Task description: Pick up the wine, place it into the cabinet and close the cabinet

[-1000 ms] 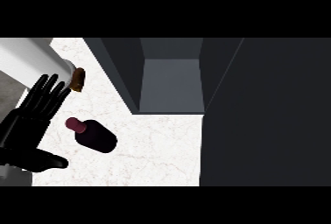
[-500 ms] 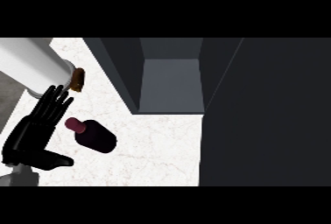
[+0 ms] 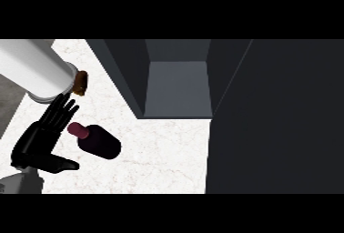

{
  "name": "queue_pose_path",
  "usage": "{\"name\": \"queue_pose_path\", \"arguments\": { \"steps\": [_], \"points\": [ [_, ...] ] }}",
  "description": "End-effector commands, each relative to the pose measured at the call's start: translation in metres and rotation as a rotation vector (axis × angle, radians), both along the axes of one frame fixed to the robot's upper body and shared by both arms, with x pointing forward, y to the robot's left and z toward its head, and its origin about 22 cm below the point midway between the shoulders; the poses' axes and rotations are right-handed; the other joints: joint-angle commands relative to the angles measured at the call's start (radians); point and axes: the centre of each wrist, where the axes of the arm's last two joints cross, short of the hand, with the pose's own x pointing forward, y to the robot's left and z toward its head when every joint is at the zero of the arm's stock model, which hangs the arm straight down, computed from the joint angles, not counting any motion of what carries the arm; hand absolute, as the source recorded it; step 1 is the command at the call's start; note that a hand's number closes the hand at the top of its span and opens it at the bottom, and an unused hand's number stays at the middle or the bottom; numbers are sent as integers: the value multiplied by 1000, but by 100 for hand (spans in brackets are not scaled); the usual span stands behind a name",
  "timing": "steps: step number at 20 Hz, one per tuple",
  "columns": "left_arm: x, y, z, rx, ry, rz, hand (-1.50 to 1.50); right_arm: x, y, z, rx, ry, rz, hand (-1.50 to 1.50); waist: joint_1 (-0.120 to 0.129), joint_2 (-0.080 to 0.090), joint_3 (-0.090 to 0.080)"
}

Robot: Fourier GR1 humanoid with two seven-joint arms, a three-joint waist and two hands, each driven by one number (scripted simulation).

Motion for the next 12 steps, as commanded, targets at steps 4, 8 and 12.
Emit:
{"name": "queue_pose_path", "arguments": {
  "steps": [4,8,12],
  "points": [
    [-18,1,-39,10,20,-6,-150,-11,5,15,1,0,-21,-150,2,0,0],
    [19,-9,-51,3,64,-18,-150,-3,-4,-1,5,3,12,-150,-4,1,0],
    [2,-7,-79,-19,85,-28,-150,-11,-6,1,-13,-13,-20,-150,-6,1,0]
  ]
}}
